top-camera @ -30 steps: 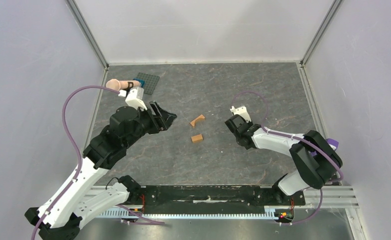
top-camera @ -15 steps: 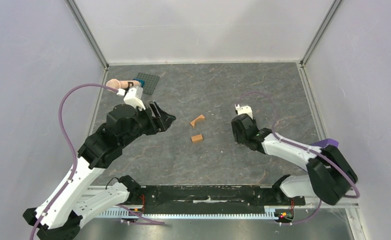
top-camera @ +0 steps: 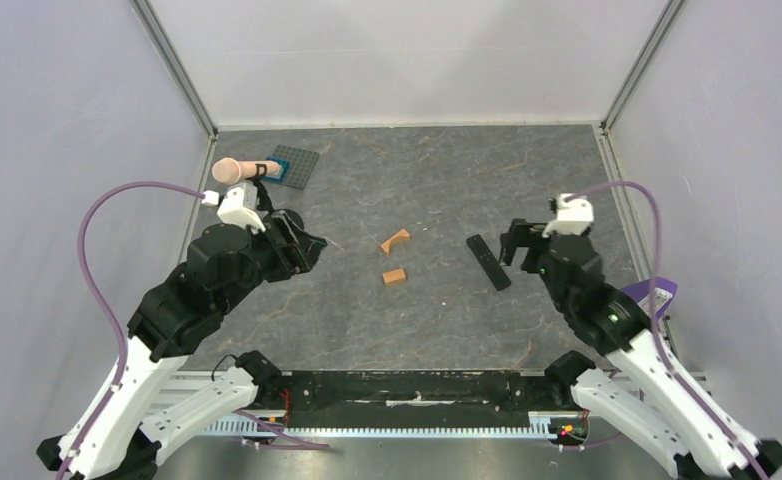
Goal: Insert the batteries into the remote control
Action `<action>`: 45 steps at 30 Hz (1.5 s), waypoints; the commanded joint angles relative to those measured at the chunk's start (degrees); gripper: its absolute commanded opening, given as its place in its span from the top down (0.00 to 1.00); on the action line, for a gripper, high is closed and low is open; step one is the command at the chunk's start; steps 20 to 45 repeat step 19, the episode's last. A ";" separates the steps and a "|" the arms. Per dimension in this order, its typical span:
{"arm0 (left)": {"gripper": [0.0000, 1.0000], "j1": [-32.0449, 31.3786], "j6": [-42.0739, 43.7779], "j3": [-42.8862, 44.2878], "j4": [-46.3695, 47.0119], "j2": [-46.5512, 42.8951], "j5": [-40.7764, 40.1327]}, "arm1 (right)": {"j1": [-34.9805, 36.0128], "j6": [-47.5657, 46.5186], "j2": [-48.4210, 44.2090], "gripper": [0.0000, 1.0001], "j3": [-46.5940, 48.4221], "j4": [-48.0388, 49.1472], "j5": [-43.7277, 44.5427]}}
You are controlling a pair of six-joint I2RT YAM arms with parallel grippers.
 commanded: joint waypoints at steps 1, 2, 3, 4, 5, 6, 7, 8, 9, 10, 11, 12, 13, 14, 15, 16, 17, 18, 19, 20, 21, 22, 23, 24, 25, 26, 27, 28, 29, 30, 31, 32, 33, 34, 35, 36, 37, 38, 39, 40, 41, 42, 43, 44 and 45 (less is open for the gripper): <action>0.21 -0.14 1.85 0.99 -0.17 0.59 -3.41 | -0.12 -0.51 -9.55 0.02 5.95 -8.41 9.53; 0.21 -0.16 2.19 0.80 -0.28 0.78 -3.25 | -0.16 -0.41 -11.66 0.02 6.77 -9.57 11.20; 0.21 -0.15 2.76 0.53 -0.24 0.93 -3.10 | -0.15 -1.38 -13.35 0.02 7.51 -9.75 11.96; 0.21 -0.15 2.97 0.08 -0.21 0.85 -2.93 | -0.14 -1.96 -15.10 0.02 8.05 -9.78 13.71; 0.21 -0.15 2.94 -0.57 -0.13 0.74 -3.09 | -0.16 -2.27 -16.57 0.02 8.50 -9.74 16.17; 0.21 -0.15 2.94 -1.23 0.08 0.56 -3.09 | -0.15 -2.98 -17.48 0.02 8.85 -9.46 17.96; 0.21 -0.15 2.94 -1.57 0.26 0.44 -3.04 | -0.15 -3.77 -18.24 0.02 9.24 -9.21 19.51; 0.20 -0.15 2.93 -1.76 0.49 0.42 -2.94 | -0.14 -4.34 -18.60 0.02 9.87 -8.96 20.42; 0.20 -0.15 3.09 -1.85 0.74 0.45 -2.47 | -0.15 -4.93 -18.76 0.02 10.59 -8.76 21.06; 0.20 -0.17 3.32 -1.94 1.17 0.52 -2.02 | -0.14 -5.42 -18.78 0.02 11.19 -8.57 21.30; 0.20 -0.15 3.52 -2.03 1.41 0.50 -1.67 | -0.14 -5.85 -18.78 0.02 11.91 -8.44 21.52; 0.20 -0.15 3.75 -2.03 1.64 0.59 -1.35 | -0.14 -6.23 -18.69 0.02 12.36 -8.14 21.67; 0.20 -0.15 4.09 -2.03 1.90 0.69 -1.00 | -0.14 -6.39 -18.49 0.02 12.94 -8.07 21.84; 0.20 -0.15 4.50 -2.03 2.23 0.81 -0.47 | -0.14 -6.61 -18.40 0.02 13.29 -7.90 21.93; 0.20 -0.15 4.68 -2.10 2.52 0.88 0.03 | -0.14 -6.75 -18.43 0.02 13.45 -7.64 22.10; 0.20 -0.15 4.88 -2.12 2.86 0.94 0.69 | -0.14 -6.79 -18.37 0.02 13.65 -7.52 22.20; 0.20 -0.19 4.95 -1.99 2.87 1.12 0.82 | -0.09 -6.70 -18.36 0.02 13.80 -7.42 22.03; 0.20 -0.15 4.87 -1.86 2.95 1.10 0.57 | -0.14 -6.62 -18.42 0.02 13.99 -7.41 21.86; 0.20 -0.15 4.81 -1.86 2.91 1.05 0.31 | -0.14 -6.52 -18.42 0.02 14.17 -7.47 21.85; 0.20 -0.15 4.81 -1.86 2.91 1.05 0.31 | -0.14 -6.52 -18.42 0.02 14.17 -7.47 21.85; 0.20 -0.15 4.81 -1.86 2.91 1.05 0.31 | -0.14 -6.52 -18.42 0.02 14.17 -7.47 21.85; 0.20 -0.15 4.81 -1.86 2.91 1.05 0.31 | -0.14 -6.52 -18.42 0.02 14.17 -7.47 21.85; 0.20 -0.15 4.81 -1.86 2.91 1.05 0.31 | -0.14 -6.52 -18.42 0.02 14.17 -7.47 21.85; 0.20 -0.15 4.81 -1.86 2.91 1.05 0.31 | -0.14 -6.52 -18.42 0.02 14.17 -7.47 21.85; 0.20 -0.15 4.81 -1.86 2.91 1.05 0.31 | -0.14 -6.52 -18.42 0.02 14.17 -7.47 21.85; 0.20 -0.15 4.81 -1.86 2.91 1.05 0.31 | -0.14 -6.52 -18.42 0.02 14.17 -7.47 21.85; 0.20 -0.15 4.81 -1.86 2.91 1.05 0.31 | -0.14 -6.52 -18.42 0.02 14.17 -7.47 21.85; 0.20 -0.15 4.81 -1.86 2.91 1.05 0.31 | -0.14 -6.52 -18.42 0.02 14.17 -7.47 21.85; 0.20 -0.15 4.81 -1.86 2.91 1.05 0.31 | -0.14 -6.52 -18.42 0.02 14.17 -7.47 21.85; 0.20 -0.15 4.81 -1.86 2.91 1.05 0.31 | -0.14 -6.52 -18.42 0.02 14.17 -7.47 21.85; 0.20 -0.15 4.81 -1.86 2.91 1.05 0.31 | -0.14 -6.52 -18.42 0.02 14.17 -7.47 21.85; 0.20 -0.15 4.81 -1.86 2.91 1.05 0.31 | -0.14 -6.52 -18.42 0.02 14.17 -7.47 21.85; 0.20 -0.15 4.81 -1.86 2.91 1.05 0.31 | -0.14 -6.52 -18.42 0.02 14.17 -7.47 21.85; 0.20 -0.15 4.81 -1.86 2.91 1.05 0.31 | -0.14 -6.52 -18.42 0.02 14.17 -7.47 21.85; 0.20 -0.15 4.81 -1.86 2.91 1.05 0.31 | -0.14 -6.52 -18.42 0.02 14.17 -7.47 21.85; 0.20 -0.15 4.81 -1.86 2.91 1.05 0.31 | -0.14 -6.52 -18.42 0.02 14.17 -7.47 21.85; 0.20 -0.15 4.81 -1.86 2.91 1.05 0.31 | -0.14 -6.52 -18.42 0.02 14.17 -7.47 21.85; 0.20 -0.15 4.81 -1.86 2.91 1.05 0.31 | -0.14 -6.52 -18.42 0.02 14.17 -7.47 21.85; 0.20 -0.15 4.81 -1.86 2.91 1.05 0.31 | -0.14 -6.52 -18.42 0.02 14.17 -7.47 21.85; 0.20 -0.15 4.81 -1.86 2.91 1.05 0.31 | -0.14 -6.52 -18.42 0.02 14.17 -7.47 21.85; 0.20 -0.15 4.81 -1.86 2.91 1.05 0.31 | -0.14 -6.52 -18.42 0.02 14.17 -7.47 21.85; 0.20 -0.15 4.81 -1.86 2.91 1.05 0.31 | -0.14 -6.52 -18.42 0.02 14.17 -7.47 21.85; 0.20 -0.15 4.81 -1.86 2.91 1.05 0.31 | -0.14 -6.52 -18.42 0.02 14.17 -7.47 21.85; 0.20 -0.15 4.81 -1.86 2.91 1.05 0.31 | -0.14 -6.52 -18.42 0.02 14.17 -7.47 21.85; 0.20 -0.15 4.81 -1.86 2.91 1.05 0.31 | -0.14 -6.52 -18.42 0.02 14.17 -7.47 21.85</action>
